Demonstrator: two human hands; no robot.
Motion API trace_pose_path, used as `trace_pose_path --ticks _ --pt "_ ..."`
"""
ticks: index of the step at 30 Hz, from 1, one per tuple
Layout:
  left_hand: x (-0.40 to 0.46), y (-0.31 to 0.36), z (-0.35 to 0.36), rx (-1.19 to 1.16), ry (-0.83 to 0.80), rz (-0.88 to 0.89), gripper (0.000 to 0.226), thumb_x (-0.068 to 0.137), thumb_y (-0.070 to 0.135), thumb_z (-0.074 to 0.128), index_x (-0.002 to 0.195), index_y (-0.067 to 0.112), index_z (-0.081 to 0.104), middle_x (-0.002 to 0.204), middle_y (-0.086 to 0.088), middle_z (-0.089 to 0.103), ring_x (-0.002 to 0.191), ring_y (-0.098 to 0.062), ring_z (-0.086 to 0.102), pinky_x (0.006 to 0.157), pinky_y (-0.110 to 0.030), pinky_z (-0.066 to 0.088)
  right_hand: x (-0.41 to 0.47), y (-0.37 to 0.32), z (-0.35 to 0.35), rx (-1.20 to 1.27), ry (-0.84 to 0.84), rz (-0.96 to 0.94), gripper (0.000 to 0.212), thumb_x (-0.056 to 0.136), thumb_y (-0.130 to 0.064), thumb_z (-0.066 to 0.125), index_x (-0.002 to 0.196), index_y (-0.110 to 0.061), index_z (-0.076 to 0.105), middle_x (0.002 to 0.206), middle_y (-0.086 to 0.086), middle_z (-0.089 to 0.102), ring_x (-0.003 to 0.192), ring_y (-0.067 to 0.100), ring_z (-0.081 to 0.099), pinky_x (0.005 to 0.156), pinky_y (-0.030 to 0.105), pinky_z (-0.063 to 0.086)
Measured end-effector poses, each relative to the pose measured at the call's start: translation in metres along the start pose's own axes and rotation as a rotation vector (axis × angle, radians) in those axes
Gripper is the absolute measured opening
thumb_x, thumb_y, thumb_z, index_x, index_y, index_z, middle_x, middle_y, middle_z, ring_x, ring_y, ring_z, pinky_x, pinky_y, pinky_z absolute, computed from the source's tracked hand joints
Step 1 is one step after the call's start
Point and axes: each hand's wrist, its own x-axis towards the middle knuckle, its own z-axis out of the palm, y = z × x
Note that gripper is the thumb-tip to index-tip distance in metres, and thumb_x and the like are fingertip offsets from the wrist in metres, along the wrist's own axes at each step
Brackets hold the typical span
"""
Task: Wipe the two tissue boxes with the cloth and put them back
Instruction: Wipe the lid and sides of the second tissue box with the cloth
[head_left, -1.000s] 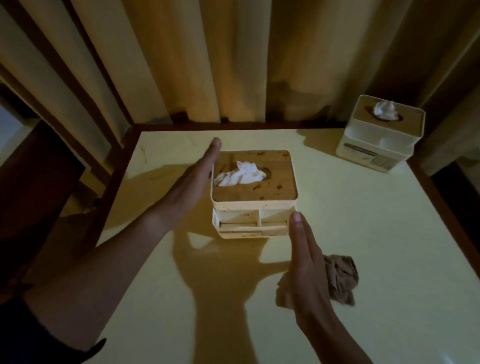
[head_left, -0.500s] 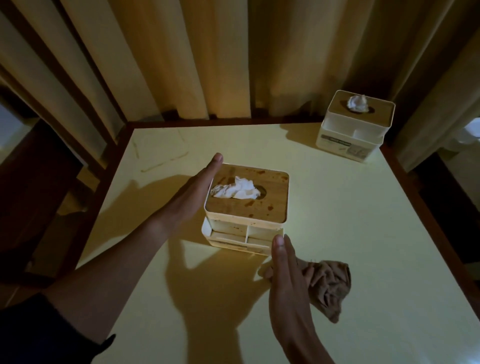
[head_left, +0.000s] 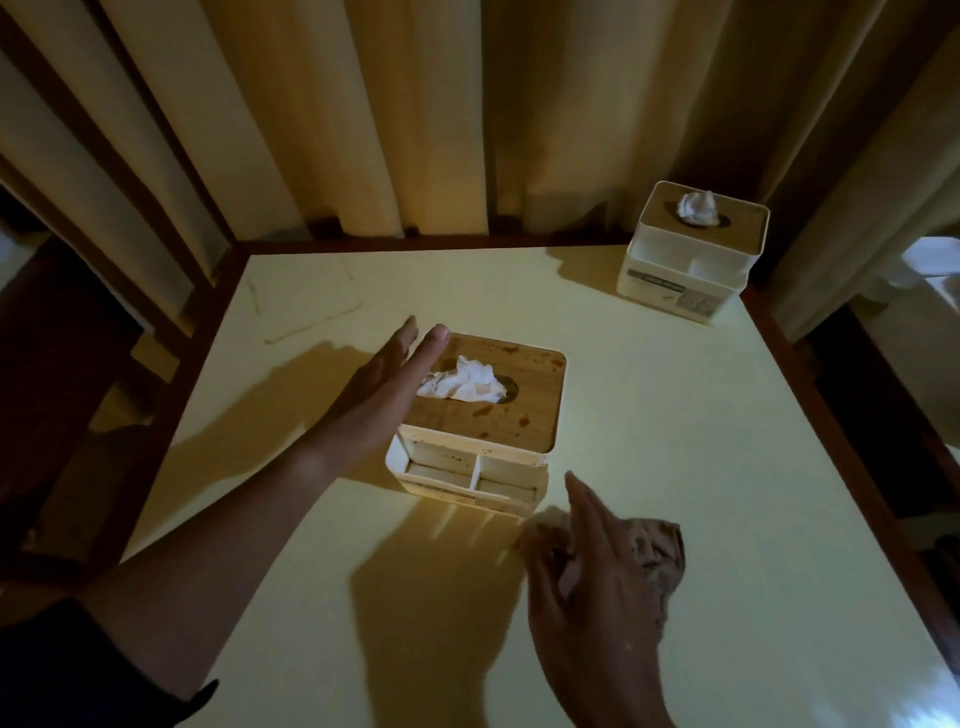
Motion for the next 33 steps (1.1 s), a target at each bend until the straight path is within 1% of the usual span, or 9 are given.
trace_pose_path --ticks 4,9,14,16,18,21,25,29,33 --pt "-0.001 0.001 0.001 0.086 0.037 0.052 0.066 0.092 0.079 0.033 0.153 0.055 0.032 0.161 0.023 0.032 0.139 0.001 0.032 0.104 -0.03 0.027 0.003 0.059 -0.004 -0.32 0.111 -0.092 0.052 0.083 -0.022 0.081 0.133 -0.013 0.071 0.133 0.016 0.068 0.112 0.038 0.066 0.08 0.052 0.062" --pt "-0.001 0.003 0.004 0.166 0.049 0.175 0.059 0.097 0.071 0.035 0.152 0.048 0.038 0.16 0.026 0.032 0.14 0.004 0.029 0.11 -0.028 0.028 0.02 0.087 -0.018 -0.46 -0.029 -0.159 0.047 0.073 -0.005 0.09 0.115 -0.024 0.077 0.096 0.002 0.071 0.077 0.03 0.067 0.062 0.04 0.056" --pt "0.011 -0.002 0.013 0.261 0.083 0.337 0.052 0.102 0.064 0.037 0.146 0.04 0.052 0.156 0.016 0.041 0.143 0.0 0.036 0.105 -0.01 0.035 0.046 0.071 -0.039 -0.001 -0.015 0.088 0.031 0.094 -0.014 0.078 0.088 -0.043 0.068 0.09 -0.013 0.074 0.08 0.009 0.071 0.069 0.037 0.062" --pt "0.011 0.003 0.018 0.358 0.144 0.456 0.049 0.104 0.058 0.04 0.143 0.034 0.057 0.151 0.014 0.047 0.14 -0.002 0.039 0.11 -0.023 0.04 0.057 0.064 -0.051 0.159 -0.04 0.112 0.032 0.096 -0.01 0.076 0.094 -0.041 0.069 0.085 -0.011 0.079 0.075 0.008 0.076 0.067 0.037 0.065" --pt "0.006 0.015 0.026 0.44 0.148 0.602 0.045 0.103 0.053 0.048 0.141 0.031 0.059 0.144 0.014 0.053 0.136 0.001 0.043 0.12 -0.037 0.032 0.065 0.051 -0.068 0.275 -0.046 0.081 0.026 0.095 -0.01 0.076 0.098 -0.036 0.073 0.081 -0.004 0.081 0.068 0.012 0.078 0.061 0.036 0.062" --pt "-0.006 0.037 0.044 0.507 -0.054 0.698 0.049 0.1 0.052 0.057 0.146 0.036 0.052 0.141 0.018 0.057 0.135 0.006 0.041 0.125 -0.024 0.014 0.074 0.031 -0.089 0.438 -0.002 0.045 0.03 0.089 -0.006 0.08 0.104 -0.031 0.076 0.089 -0.005 0.082 0.074 0.012 0.079 0.058 0.024 0.058" --pt "-0.014 0.054 0.072 0.453 -0.299 0.628 0.067 0.092 0.049 0.072 0.151 0.04 0.042 0.131 0.015 0.064 0.123 -0.001 0.057 0.102 -0.023 0.046 0.086 0.013 -0.1 0.582 -0.013 0.019 0.032 0.088 -0.005 0.082 0.111 -0.026 0.076 0.097 -0.003 0.083 0.084 0.014 0.08 0.059 0.021 0.059" --pt "-0.008 0.056 0.081 0.27 -0.237 0.602 0.057 0.086 0.014 0.081 0.136 0.029 0.058 0.098 0.008 0.07 0.097 -0.007 0.067 0.071 -0.012 0.052 0.096 0.01 -0.101 0.564 0.055 -0.028 0.026 0.093 -0.014 0.081 0.114 -0.029 0.077 0.099 -0.011 0.084 0.094 0.007 0.08 0.072 0.021 0.059" --pt "-0.008 0.063 0.087 0.159 -0.138 0.546 0.039 0.086 0.005 0.075 0.118 0.025 0.064 0.086 0.009 0.065 0.077 -0.01 0.068 0.06 -0.018 0.056 0.102 0.006 -0.1 0.381 0.159 -0.109 0.022 0.092 -0.025 0.075 0.111 -0.036 0.075 0.101 -0.018 0.08 0.096 -0.005 0.075 0.076 0.015 0.06"
